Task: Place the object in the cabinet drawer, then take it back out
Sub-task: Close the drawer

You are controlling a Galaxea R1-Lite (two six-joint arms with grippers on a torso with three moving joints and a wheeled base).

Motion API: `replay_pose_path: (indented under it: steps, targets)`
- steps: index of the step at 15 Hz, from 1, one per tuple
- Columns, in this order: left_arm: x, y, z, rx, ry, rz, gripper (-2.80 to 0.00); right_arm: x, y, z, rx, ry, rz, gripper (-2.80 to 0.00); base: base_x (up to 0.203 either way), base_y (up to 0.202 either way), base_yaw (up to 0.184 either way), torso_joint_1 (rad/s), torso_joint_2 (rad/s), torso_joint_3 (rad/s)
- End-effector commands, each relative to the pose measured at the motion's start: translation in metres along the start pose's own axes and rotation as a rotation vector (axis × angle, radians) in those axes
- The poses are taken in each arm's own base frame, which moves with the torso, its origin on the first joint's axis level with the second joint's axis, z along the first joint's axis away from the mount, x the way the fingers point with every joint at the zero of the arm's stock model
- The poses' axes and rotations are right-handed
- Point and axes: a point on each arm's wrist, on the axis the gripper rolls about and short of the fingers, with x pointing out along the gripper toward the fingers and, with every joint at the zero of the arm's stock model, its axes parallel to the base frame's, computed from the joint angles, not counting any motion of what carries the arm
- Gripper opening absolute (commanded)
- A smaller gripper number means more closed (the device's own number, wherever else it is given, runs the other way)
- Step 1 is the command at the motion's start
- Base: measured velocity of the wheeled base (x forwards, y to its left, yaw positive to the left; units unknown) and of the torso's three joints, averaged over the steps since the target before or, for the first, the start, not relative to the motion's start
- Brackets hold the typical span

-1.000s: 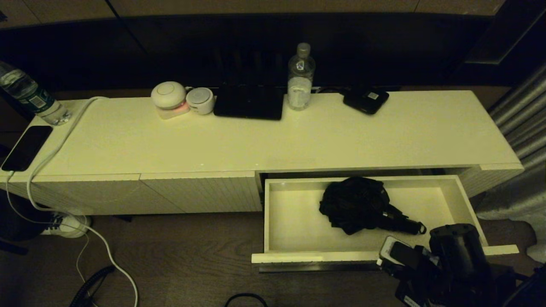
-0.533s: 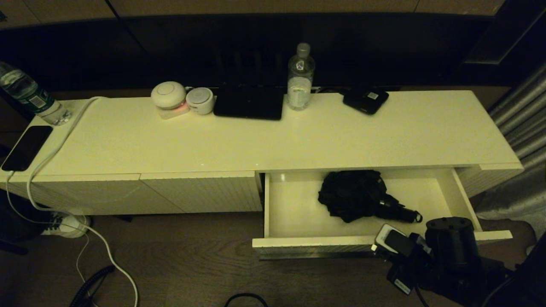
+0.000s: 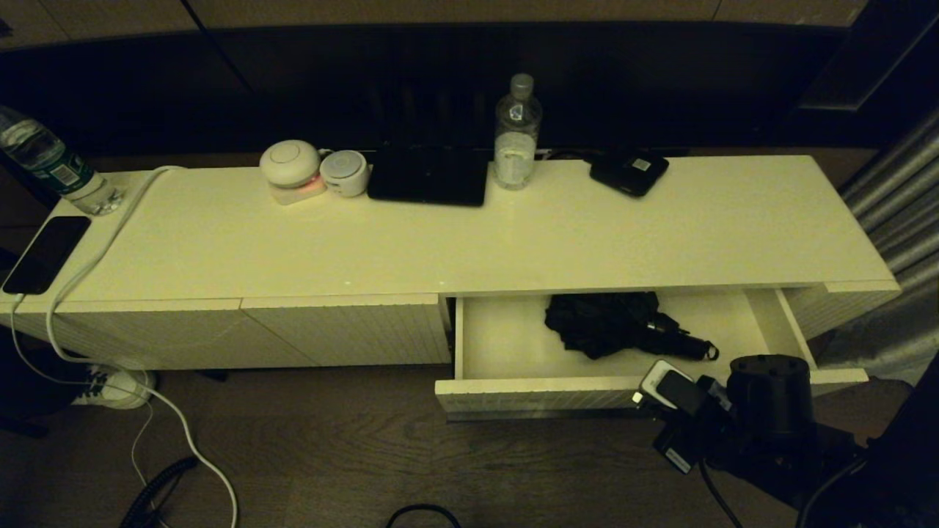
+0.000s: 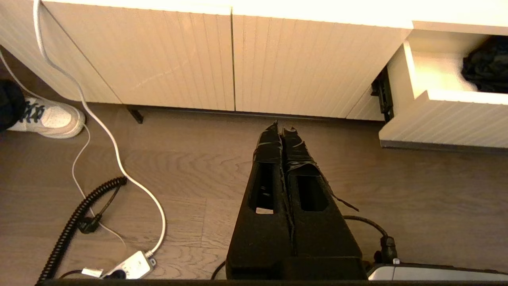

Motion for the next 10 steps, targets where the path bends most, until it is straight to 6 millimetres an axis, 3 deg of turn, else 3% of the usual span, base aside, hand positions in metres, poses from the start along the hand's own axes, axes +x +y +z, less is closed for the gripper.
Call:
replay_pose_path:
  steps: [1, 10]
  targets:
    - [0.000, 0.000, 0.000, -0.001, -0.002, 0.001, -2.80, 0.005, -0.005, 0.005, 0.002, -0.010, -0.053, -2.80, 0.000, 0.000, 0.000, 0.000, 0.00, 0.000]
    - [0.000, 0.000, 0.000, -0.001, -0.002, 0.000, -2.80, 0.036, -0.022, 0.012, 0.034, -0.108, -0.167, -2.80, 0.000, 0.000, 0.000, 0.000, 0.00, 0.000]
